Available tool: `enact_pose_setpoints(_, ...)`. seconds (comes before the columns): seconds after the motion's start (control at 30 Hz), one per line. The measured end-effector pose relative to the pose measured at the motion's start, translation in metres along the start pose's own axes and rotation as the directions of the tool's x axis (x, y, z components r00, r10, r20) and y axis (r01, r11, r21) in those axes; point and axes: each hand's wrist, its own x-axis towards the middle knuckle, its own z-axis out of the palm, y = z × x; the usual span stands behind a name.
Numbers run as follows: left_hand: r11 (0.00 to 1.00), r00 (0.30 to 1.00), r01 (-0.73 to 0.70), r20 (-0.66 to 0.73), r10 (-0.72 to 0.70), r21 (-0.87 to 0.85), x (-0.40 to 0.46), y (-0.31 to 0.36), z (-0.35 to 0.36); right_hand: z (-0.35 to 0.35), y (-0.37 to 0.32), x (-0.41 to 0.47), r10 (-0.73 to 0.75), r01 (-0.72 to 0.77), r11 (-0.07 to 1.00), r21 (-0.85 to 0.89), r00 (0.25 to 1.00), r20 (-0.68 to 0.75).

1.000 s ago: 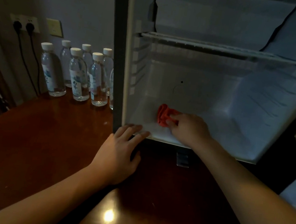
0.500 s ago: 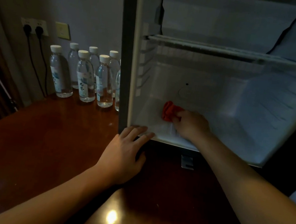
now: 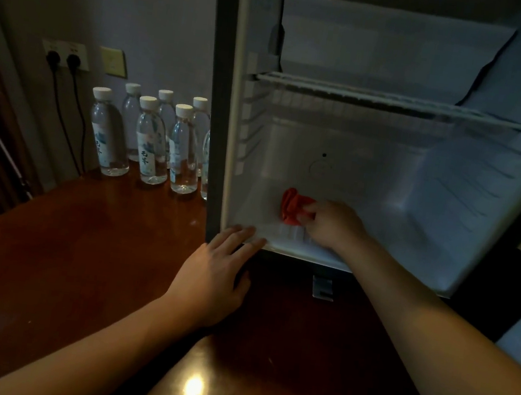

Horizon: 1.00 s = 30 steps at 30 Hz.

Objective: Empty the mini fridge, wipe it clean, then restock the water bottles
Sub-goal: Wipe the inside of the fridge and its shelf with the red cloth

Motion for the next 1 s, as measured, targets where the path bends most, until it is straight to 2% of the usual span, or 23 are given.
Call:
enact_pose_setpoints(0.23, 1.0, 1.0, 0.011, 0.0, -0.011, -0.01, 0.003, -0.001, -0.002, -0.001, 0.004, 0.039, 0.14, -0.139, 0.99, -0.02, 0.99, 0.015)
enact_pose_setpoints(0.53, 0.999, 1.0, -0.005, -0.016, 0.005, -0.038, 0.004, -0.004, -0.002, 0.002, 0.008, 0.054, 0.083, -0.081, 0.995, 0.066, 0.996, -0.029)
enact_pose_setpoints(0.63, 0.999, 1.0, -0.002, -0.017, 0.001, -0.036, 0.004, -0.005, -0.001, 0.002, 0.006, 0.044, 0.121, -0.12, 0.992, 0.032, 0.992, -0.031)
enact_pose_setpoints(0.7, 1.0, 1.0, 0.006, -0.003, -0.006, -0.014, 0.006, -0.003, -0.003, 0.002, 0.005, 0.035, 0.128, -0.128, 0.992, 0.006, 0.992, -0.024)
enact_pose_setpoints(0.8, 0.997, 1.0, 0.002, 0.026, -0.004, 0.072, 0.007, 0.002, -0.007, 0.004, 0.007, 0.017, 0.064, -0.064, 0.998, 0.017, 0.998, -0.024)
enact_pose_setpoints(1.0, 0.968, 0.993, -0.114, 0.058, 0.104, 0.225, 0.021, 0.02, -0.006, 0.003, 0.015, -0.01, -0.009, 0.015, 0.998, 0.068, 0.996, -0.085)
